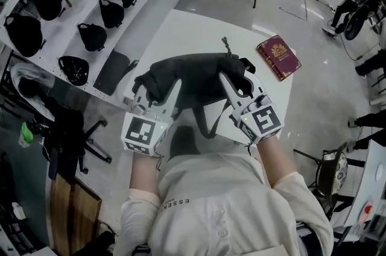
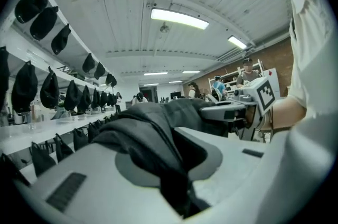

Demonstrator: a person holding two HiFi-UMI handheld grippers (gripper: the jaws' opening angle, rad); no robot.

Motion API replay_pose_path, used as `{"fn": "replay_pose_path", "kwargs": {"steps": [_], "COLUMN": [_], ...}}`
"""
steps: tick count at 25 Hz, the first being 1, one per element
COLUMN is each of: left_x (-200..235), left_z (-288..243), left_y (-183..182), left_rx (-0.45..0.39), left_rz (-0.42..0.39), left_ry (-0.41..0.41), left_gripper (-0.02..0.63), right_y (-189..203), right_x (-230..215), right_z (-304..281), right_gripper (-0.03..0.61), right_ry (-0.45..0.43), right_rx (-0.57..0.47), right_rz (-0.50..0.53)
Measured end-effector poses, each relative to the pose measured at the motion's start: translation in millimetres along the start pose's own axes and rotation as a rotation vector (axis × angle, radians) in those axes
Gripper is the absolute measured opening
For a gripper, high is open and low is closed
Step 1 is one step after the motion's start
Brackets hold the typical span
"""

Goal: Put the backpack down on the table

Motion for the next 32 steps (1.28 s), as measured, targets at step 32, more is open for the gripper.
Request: {"fn": "replay_pose_path", "kwargs": {"steps": [32], "left_x": [170.6], "left_z": [-291.9], "left_y": [40.6], "left_rx": [-0.202], "left_rz": [-0.017], "left_ry": [0.412], "left_gripper": [0.075], "right_y": [-13.2], "right_x": [-190.5], "right_z": [-174.3], "right_gripper": [0.072], "right_ry": [0.398], "right_rx": [-0.005], "right_rz": [0.06]}}
Point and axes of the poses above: the fingertips, and each gripper's own axes: z backward along the fingers, x to its left, y out of its underside, the point moved 6 cm from there along z, backward along the fingers, and after that the axes turned 10 degrees about -z, right-handed, at the moved point
